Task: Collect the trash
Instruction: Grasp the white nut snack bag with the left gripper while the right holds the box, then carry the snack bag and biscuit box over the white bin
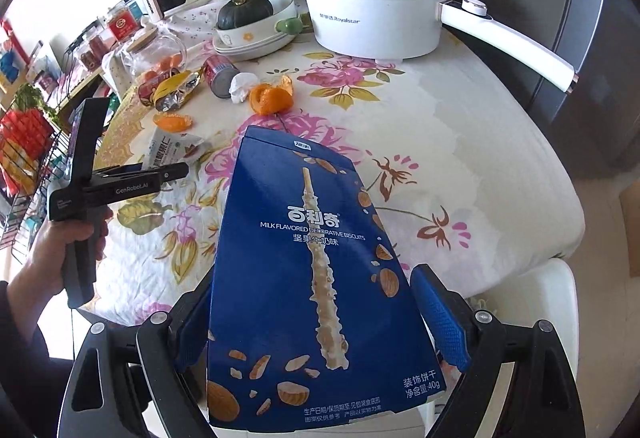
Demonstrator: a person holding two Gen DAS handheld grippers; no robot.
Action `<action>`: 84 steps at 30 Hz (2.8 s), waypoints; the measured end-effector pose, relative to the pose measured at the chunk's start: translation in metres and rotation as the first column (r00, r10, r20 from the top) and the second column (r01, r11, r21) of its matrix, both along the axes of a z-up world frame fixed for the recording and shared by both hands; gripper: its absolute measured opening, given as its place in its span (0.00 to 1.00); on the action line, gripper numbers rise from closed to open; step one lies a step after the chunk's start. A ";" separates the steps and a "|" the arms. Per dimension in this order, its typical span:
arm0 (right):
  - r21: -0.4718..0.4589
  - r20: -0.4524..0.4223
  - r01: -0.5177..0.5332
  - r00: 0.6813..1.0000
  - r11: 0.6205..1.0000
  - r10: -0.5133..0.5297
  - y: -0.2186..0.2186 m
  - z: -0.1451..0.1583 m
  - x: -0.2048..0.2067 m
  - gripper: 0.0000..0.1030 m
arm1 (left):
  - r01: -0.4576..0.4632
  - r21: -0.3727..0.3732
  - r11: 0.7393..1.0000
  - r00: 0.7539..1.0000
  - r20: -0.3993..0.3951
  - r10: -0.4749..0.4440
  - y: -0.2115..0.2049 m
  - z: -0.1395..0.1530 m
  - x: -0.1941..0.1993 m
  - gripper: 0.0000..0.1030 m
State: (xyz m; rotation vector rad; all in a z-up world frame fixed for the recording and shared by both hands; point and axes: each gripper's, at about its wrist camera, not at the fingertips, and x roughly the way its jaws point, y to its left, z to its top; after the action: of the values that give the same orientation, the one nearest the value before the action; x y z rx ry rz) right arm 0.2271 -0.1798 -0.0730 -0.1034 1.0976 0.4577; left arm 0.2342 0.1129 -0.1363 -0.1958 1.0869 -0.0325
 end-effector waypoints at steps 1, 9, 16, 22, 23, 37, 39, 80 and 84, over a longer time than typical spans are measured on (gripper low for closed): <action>0.000 0.004 0.003 1.000 1.000 -0.003 -0.001 0.001 -0.001 0.90 | 0.002 -0.010 1.000 1.000 0.004 -0.002 0.001 0.002 -0.002 0.62; 0.013 0.029 0.050 0.998 0.999 -0.050 -0.020 0.012 -0.010 0.90 | 0.072 -0.030 0.997 0.997 0.041 -0.070 -0.011 0.020 -0.020 0.62; 0.014 0.041 0.096 0.994 0.995 -0.097 -0.041 0.018 -0.017 0.90 | 0.159 -0.022 0.987 0.985 0.071 -0.157 -0.042 0.038 -0.034 0.62; 0.010 0.045 0.138 0.989 0.990 -0.139 -0.064 0.020 -0.022 0.90 | 0.217 -0.024 0.976 0.973 0.089 -0.214 -0.073 0.046 -0.039 0.62; 0.010 0.045 0.145 0.988 0.989 -0.146 -0.068 0.021 -0.023 0.90 | 0.225 -0.026 0.974 0.971 0.090 -0.222 -0.078 0.047 -0.039 0.62; -0.017 0.033 0.243 0.970 0.970 -0.242 -0.131 0.019 -0.036 0.90 | 0.352 -0.047 0.935 0.932 0.108 -0.346 -0.169 0.049 -0.042 0.62; -0.025 0.032 0.256 0.966 0.966 -0.255 -0.141 0.017 -0.038 0.90 | 0.372 -0.053 0.927 0.924 0.112 -0.365 -0.183 0.049 -0.043 0.62; -0.163 -0.076 0.413 0.900 0.896 -0.429 -0.272 -0.033 -0.066 0.90 | 0.562 0.038 0.827 0.825 0.058 -0.563 -0.343 0.013 -0.056 0.99; -0.178 -0.081 0.399 0.905 0.900 -0.417 -0.264 -0.036 -0.062 0.90 | 0.515 0.053 0.855 0.853 0.065 -0.518 -0.316 0.022 -0.054 0.99</action>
State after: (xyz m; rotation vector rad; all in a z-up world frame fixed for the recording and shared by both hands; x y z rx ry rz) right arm 0.1652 -0.4435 -0.1090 0.0179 1.2335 -0.0036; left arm 0.1798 -0.2030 -0.1147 0.1352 1.0360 -0.5046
